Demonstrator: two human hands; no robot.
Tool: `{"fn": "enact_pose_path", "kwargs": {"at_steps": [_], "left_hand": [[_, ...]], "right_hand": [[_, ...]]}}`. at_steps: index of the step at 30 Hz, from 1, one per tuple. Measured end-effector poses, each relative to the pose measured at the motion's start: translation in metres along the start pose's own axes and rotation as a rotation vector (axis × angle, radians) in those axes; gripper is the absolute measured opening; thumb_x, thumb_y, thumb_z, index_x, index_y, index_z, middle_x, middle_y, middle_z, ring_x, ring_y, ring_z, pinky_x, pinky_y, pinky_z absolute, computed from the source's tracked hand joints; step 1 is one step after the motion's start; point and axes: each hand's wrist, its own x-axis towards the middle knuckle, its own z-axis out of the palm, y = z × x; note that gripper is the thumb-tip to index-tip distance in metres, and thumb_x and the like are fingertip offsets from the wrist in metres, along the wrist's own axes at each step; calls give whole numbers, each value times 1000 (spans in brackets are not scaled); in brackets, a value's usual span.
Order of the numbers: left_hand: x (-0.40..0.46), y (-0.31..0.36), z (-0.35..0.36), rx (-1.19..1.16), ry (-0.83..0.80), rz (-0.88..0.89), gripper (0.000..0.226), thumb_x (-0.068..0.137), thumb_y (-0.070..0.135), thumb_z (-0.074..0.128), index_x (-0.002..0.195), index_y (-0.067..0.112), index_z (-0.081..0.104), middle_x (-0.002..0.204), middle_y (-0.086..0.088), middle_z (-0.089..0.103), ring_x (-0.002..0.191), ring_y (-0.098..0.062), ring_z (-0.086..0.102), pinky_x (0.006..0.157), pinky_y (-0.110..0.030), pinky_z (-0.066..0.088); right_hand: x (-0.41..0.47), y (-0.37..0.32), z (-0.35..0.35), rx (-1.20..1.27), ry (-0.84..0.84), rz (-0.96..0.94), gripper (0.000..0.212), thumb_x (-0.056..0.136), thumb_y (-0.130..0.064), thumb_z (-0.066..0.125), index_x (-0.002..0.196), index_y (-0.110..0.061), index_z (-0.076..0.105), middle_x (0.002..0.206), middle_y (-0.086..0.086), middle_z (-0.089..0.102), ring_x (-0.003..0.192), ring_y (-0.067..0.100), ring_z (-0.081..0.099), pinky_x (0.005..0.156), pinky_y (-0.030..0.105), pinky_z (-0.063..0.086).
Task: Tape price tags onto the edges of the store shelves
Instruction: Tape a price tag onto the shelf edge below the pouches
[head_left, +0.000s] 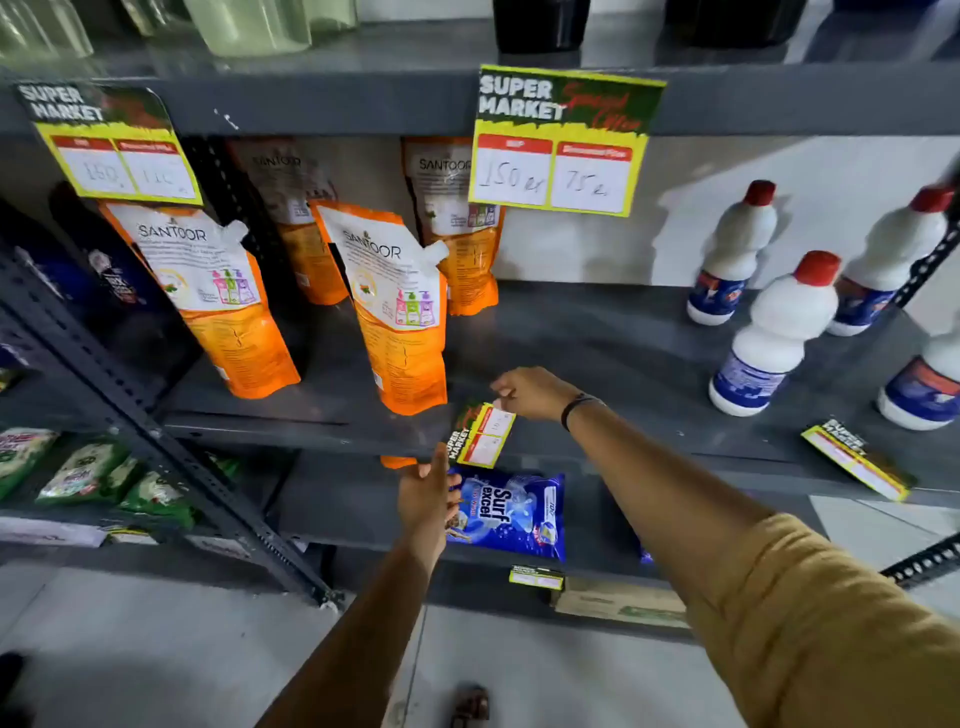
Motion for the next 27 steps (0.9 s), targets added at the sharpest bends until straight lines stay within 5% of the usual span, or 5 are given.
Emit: {"fn": "enact_pose_path", "kwargs": {"at_steps": [7, 10, 17, 22, 27], "left_hand": [[28, 12, -4, 145, -137, -50, 26, 85, 25, 64, 63, 14, 59, 55, -2, 65, 57, -19, 56, 55, -25, 42], [36, 9, -6, 204, -164, -33, 23, 87, 21, 62, 65, 13, 56, 66, -9, 65, 60, -21, 59, 54, -25, 43], [41, 14, -9, 230, -265, 61, 17, 91, 14, 53, 75, 18, 55, 69, -10, 61, 62, -16, 58, 54, -23, 50], [39, 19, -3, 117, -242, -46, 18, 91, 6, 51, 75, 15, 54, 73, -12, 61, 68, -21, 57, 64, -33, 52], [39, 23, 2, 82, -174, -111, 3, 90, 3, 51, 90, 6, 53, 75, -15, 59, 64, -20, 59, 58, -32, 53]], "right_hand": [[40, -20, 14, 28, -69, -6, 46, 77, -22, 71, 119, -8, 59, 119, 13, 62, 107, 26, 59, 90, 31, 45], [46, -18, 14, 35, -64, 18, 37, 73, -23, 75, 108, -11, 66, 106, 9, 62, 96, 21, 57, 81, 26, 42], [47, -15, 13, 14, -104, 91, 47, 79, -34, 68, 115, -5, 60, 123, 12, 62, 111, 27, 55, 86, 27, 40], [45, -19, 16, -34, -100, 122, 50, 83, -37, 62, 121, -5, 56, 127, 12, 58, 114, 28, 54, 93, 31, 42], [43, -20, 22, -74, -71, 136, 50, 86, -38, 59, 123, -5, 54, 129, 13, 56, 116, 30, 53, 95, 36, 43]]}}
